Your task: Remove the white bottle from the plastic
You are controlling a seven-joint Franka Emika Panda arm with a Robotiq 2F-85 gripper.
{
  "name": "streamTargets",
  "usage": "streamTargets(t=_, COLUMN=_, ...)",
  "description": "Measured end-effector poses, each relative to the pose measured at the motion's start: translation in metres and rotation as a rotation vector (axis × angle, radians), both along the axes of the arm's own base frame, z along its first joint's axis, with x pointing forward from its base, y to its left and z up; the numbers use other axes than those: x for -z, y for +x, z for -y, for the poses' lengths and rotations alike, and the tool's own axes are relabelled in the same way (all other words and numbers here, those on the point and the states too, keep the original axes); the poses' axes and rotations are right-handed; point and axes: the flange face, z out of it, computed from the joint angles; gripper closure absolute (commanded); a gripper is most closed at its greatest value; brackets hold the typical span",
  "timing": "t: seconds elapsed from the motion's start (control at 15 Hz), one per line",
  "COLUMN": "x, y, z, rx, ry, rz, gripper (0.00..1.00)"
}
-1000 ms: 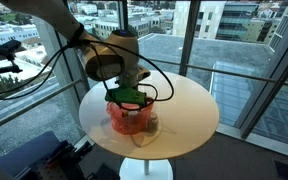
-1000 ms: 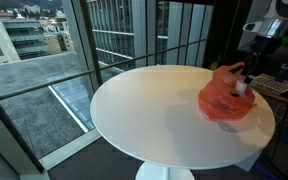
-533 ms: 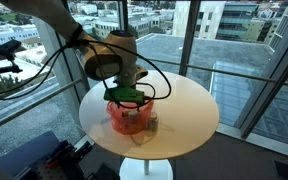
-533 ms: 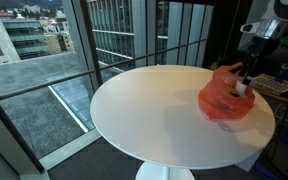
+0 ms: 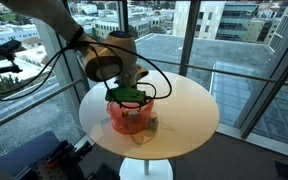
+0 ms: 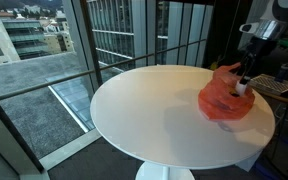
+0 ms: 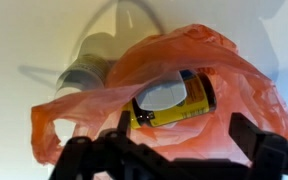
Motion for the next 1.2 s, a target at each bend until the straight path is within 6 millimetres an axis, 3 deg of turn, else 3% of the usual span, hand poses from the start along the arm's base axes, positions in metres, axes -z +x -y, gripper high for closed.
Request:
streamTargets(t=0.53, x=0.015, y=0.005, z=0.011, rx=0.023, ry=-0.008, rz=-0.004, gripper=0.03)
streamTargets(t=0.6, x=0.016, y=0.006, z=0.011, rx=0.024, ry=-0.008, rz=-0.006, gripper=0.09)
streamTargets(t=0.67, x=0.018, y=0.007, z=0.012, rx=0.025, ry=-0.008, rz=-0.007, gripper=0.26)
streamTargets(t=1.2, x=0.023, y=0.011, z=0.011, rx=0.023, ry=-0.008, rz=-0.008, gripper=0.90)
